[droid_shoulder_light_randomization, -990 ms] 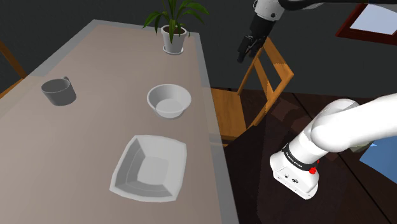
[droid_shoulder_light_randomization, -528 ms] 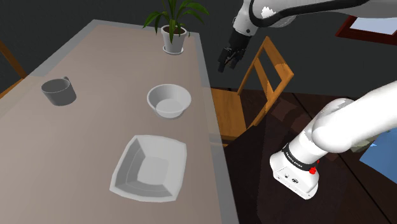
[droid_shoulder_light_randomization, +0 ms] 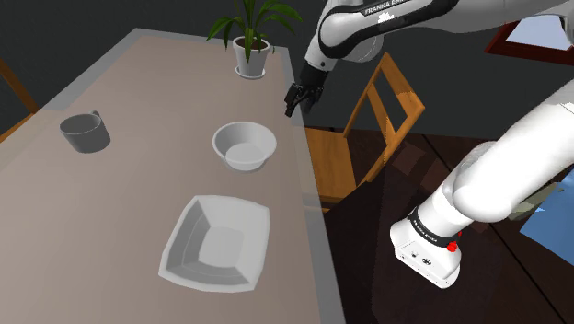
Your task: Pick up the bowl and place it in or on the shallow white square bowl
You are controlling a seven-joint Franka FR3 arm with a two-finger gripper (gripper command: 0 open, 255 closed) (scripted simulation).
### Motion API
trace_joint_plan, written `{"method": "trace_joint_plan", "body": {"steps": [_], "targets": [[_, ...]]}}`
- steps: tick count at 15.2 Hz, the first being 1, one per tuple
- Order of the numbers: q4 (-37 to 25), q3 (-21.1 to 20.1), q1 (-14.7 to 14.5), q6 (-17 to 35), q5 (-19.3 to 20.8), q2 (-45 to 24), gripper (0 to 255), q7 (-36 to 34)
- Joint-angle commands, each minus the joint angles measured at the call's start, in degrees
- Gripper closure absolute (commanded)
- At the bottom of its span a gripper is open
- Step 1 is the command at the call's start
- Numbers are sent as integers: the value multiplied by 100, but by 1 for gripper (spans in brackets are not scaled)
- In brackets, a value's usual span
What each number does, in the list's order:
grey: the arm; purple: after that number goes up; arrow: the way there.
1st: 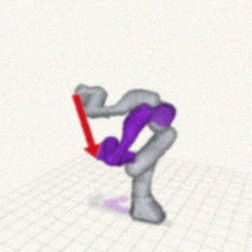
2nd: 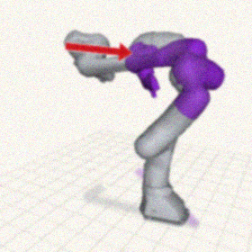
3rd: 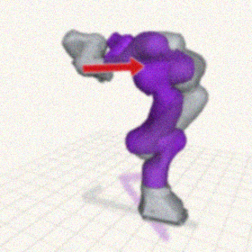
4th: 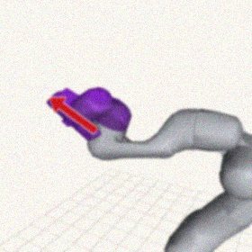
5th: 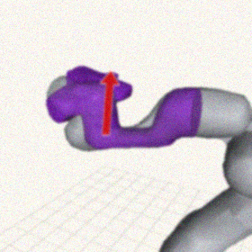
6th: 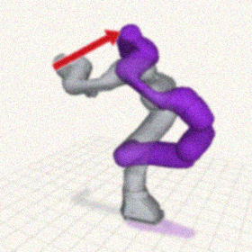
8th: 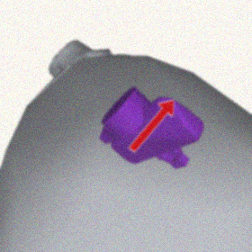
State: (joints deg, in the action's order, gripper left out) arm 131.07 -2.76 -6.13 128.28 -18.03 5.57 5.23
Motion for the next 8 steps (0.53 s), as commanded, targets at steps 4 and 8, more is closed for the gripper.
{"method": "trace_joint_plan", "body": {"steps": [4, 8], "targets": [[-547, -91, -123, 460, -590, -1034, 0, 294], [-944, -198, -168, 701, -919, -1685, 0, 460]]}}
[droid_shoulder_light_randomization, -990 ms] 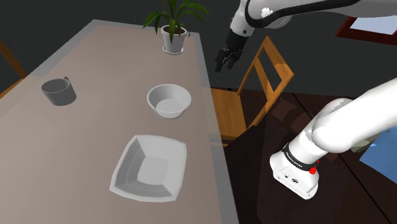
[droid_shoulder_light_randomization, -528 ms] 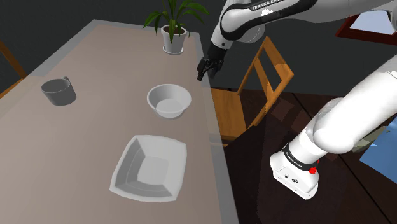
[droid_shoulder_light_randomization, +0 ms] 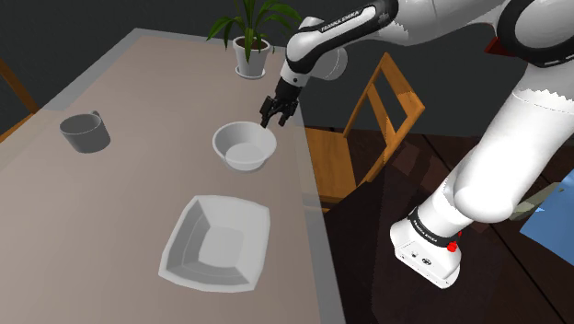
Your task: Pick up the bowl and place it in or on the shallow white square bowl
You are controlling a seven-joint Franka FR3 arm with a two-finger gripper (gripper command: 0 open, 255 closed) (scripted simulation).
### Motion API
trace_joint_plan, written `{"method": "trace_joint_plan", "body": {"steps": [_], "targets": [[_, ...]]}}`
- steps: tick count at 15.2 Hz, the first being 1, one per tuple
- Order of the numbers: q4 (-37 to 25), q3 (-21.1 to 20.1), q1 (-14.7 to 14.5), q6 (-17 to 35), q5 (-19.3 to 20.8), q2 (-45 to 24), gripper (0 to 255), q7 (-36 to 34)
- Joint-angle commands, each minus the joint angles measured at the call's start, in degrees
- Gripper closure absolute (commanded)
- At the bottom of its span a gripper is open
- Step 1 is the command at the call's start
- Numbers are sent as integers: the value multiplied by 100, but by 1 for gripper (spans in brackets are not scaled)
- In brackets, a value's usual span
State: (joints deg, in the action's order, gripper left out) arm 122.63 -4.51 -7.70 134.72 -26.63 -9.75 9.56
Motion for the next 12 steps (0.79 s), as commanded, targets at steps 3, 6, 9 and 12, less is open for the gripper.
{"method": "trace_joint_plan", "body": {"steps": [3, 6, 9, 12], "targets": [[-81, -63, -46, 248, -119, -314, 0, 64], [-73, -103, -80, 436, -179, -483, 0, 102], [-72, -111, -86, 472, -191, -517, 0, 109], [-72, -111, -86, 471, -191, -517, 0, 109]]}}
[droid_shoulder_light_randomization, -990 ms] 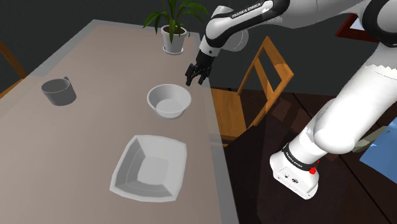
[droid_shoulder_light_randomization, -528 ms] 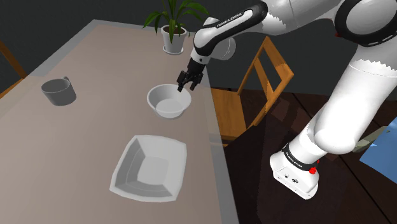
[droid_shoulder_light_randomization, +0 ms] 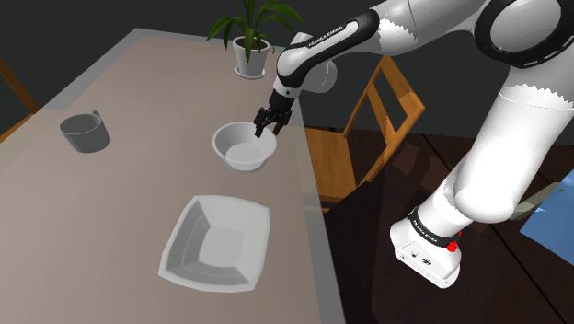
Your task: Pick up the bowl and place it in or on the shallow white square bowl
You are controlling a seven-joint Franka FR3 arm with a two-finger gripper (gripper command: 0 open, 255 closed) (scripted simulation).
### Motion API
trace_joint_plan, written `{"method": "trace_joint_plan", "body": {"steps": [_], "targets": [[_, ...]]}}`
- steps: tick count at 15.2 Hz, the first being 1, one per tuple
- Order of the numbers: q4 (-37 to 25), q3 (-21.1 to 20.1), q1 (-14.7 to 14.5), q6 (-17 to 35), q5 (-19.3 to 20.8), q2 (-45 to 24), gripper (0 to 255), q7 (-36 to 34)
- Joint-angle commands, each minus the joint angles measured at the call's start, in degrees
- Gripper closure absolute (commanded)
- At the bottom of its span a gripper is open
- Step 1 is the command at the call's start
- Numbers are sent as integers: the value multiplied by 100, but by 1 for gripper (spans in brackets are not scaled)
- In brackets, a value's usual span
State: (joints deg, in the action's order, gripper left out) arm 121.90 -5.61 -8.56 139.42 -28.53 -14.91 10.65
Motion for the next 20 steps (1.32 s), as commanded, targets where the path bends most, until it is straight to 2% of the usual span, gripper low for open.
{"method": "trace_joint_plan", "body": {"steps": [1, 3, 4, 13, 20], "targets": [[0, 0, 0, 2, -1, -1, 0, 0], [0, 0, 0, 1, 0, 0, 0, 0], [0, 0, 0, 1, 0, 0, 255, 0], [0, 0, -1, 2, -1, -1, 255, 1], [-101, 49, -4, -428, 169, 355, 255, -238]]}}
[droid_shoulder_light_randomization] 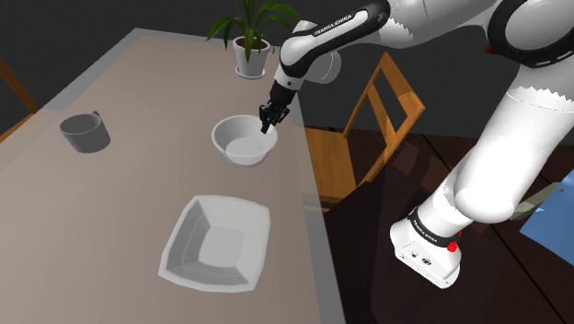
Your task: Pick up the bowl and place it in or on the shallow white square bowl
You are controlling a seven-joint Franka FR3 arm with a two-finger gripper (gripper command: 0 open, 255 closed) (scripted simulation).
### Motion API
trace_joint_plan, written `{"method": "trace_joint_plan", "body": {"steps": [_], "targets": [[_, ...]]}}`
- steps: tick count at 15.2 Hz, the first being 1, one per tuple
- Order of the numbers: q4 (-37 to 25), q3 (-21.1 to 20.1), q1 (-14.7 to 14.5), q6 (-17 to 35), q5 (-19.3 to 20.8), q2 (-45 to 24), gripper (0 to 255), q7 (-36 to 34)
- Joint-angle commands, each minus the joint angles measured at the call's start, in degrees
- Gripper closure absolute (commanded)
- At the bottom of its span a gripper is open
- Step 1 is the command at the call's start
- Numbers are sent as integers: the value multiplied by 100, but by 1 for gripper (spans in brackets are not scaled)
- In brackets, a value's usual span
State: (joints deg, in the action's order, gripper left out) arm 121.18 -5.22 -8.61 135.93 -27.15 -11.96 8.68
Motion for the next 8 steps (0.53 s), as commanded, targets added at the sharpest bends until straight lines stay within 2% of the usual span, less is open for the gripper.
{"method": "trace_joint_plan", "body": {"steps": [1, 8], "targets": [[-47, 15, 2, -142, 53, 107, 255, -73], [-219, 49, 10, -588, 200, 409, 255, -293]]}}
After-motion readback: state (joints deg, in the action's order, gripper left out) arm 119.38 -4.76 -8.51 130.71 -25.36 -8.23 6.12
